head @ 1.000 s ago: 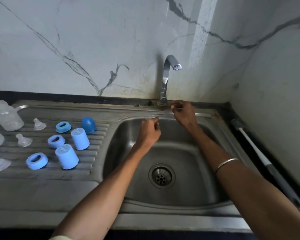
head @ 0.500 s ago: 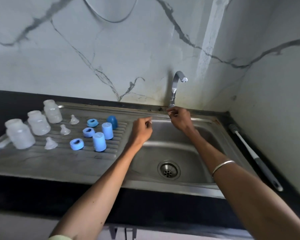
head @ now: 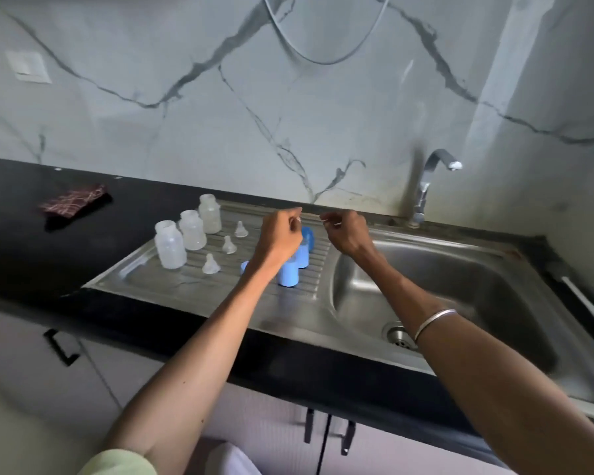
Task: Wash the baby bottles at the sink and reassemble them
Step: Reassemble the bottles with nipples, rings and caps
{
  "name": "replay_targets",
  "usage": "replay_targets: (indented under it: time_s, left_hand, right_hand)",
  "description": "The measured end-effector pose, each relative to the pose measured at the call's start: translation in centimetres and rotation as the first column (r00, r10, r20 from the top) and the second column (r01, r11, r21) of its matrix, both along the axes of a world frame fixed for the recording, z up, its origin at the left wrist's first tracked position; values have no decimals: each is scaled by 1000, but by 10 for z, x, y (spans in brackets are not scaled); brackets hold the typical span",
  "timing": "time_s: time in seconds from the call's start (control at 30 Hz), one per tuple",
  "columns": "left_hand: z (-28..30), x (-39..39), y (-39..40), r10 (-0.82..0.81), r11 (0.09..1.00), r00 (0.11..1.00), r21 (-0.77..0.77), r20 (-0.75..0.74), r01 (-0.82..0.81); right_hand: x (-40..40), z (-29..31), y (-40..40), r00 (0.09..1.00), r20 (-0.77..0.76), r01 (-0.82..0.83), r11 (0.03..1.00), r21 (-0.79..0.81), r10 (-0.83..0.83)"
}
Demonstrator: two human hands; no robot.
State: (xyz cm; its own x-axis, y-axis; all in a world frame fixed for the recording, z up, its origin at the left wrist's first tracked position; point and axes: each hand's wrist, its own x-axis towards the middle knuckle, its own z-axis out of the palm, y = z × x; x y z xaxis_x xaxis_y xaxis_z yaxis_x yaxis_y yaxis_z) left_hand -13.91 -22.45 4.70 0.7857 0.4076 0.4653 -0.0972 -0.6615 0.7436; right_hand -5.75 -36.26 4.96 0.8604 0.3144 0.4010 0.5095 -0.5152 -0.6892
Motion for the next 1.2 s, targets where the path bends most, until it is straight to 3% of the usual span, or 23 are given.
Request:
replay_targets:
  time_s: [0.23, 0.4, 0.73, 1.03, 1.2]
  left_hand:
    - [5, -21, 95, 148, 983, 988, 116, -45, -142]
    - [-3, -10, 141, 180, 973, 968, 173, -173, -151]
    - [-14, 51, 168, 231, 945, 904, 304, -360, -120]
    - [-36, 86, 174, 265, 906, 833, 421, -485, -43]
    - [-35, 92, 171, 323, 871, 833, 486, -449, -76]
  right_hand:
    - [1, 4, 76, 997, -37, -67, 992, -107, 63]
    - [14, 2, 115, 993, -52, -111, 966, -233, 102]
    - [55, -8, 151, 975, -40, -195, 751, -631, 219]
    - [71, -21, 168, 958, -68, -239, 647, -724, 277]
    - [76, -20, 169, 956, -76, -247, 640, -728, 283]
